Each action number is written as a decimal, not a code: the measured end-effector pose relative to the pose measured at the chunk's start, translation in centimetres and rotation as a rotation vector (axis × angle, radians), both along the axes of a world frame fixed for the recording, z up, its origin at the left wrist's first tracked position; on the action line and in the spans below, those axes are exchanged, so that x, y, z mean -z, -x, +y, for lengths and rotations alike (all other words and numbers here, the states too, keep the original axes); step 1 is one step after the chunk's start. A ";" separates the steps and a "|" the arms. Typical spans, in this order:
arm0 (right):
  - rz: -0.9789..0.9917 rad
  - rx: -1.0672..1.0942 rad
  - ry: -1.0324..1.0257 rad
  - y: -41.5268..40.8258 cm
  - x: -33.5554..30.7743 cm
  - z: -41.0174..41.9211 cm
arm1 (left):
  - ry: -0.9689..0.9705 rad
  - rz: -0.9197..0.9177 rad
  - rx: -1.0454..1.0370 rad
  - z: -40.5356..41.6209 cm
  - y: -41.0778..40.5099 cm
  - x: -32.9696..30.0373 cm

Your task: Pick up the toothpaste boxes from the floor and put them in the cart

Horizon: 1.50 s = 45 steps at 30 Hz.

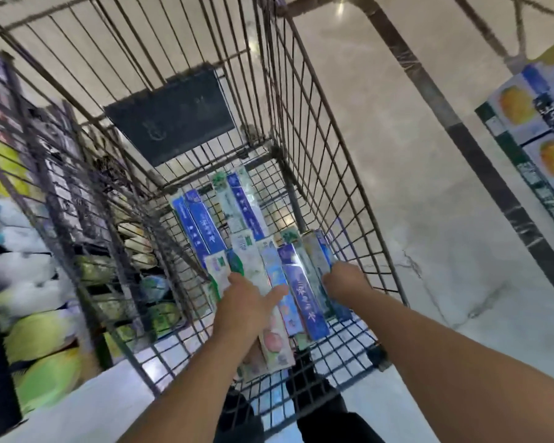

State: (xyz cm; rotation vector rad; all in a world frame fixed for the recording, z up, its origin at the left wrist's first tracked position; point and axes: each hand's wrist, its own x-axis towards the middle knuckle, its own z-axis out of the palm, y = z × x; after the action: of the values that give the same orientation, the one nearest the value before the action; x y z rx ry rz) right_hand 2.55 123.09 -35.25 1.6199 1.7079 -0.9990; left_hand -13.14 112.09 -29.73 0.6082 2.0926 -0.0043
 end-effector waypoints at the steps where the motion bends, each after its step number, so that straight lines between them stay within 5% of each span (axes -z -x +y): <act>1: -0.014 -0.035 0.003 0.1 0.3 0.1 | 0.018 -0.018 0.023 0.1 0.0 0.1; 9: 0.012 -0.057 0.011 1.3 -0.8 0.6 | 0.060 -0.083 0.045 -0.5 0.9 0.0; 16: 0.292 0.041 0.051 1.6 -10.8 -0.6 | 0.047 -0.008 0.094 -1.6 3.9 -7.4; 27: 0.458 -0.440 -0.263 5.4 -28.4 -0.1 | -0.119 0.277 0.267 -5.8 9.8 -25.4; 37: 0.488 -0.688 -0.405 7.3 -33.0 -4.4 | -0.184 0.278 0.203 -14.3 9.6 -29.7; 45: 0.414 -0.966 -0.401 10.4 -36.6 -17.4 | -0.187 0.217 0.119 -28.7 7.8 -29.0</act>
State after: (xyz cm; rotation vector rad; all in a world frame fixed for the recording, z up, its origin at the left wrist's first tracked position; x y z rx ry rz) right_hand -7.80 105.68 1.36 0.5715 2.6827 -0.5157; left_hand -20.97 83.38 -0.72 0.8782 2.2793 0.0603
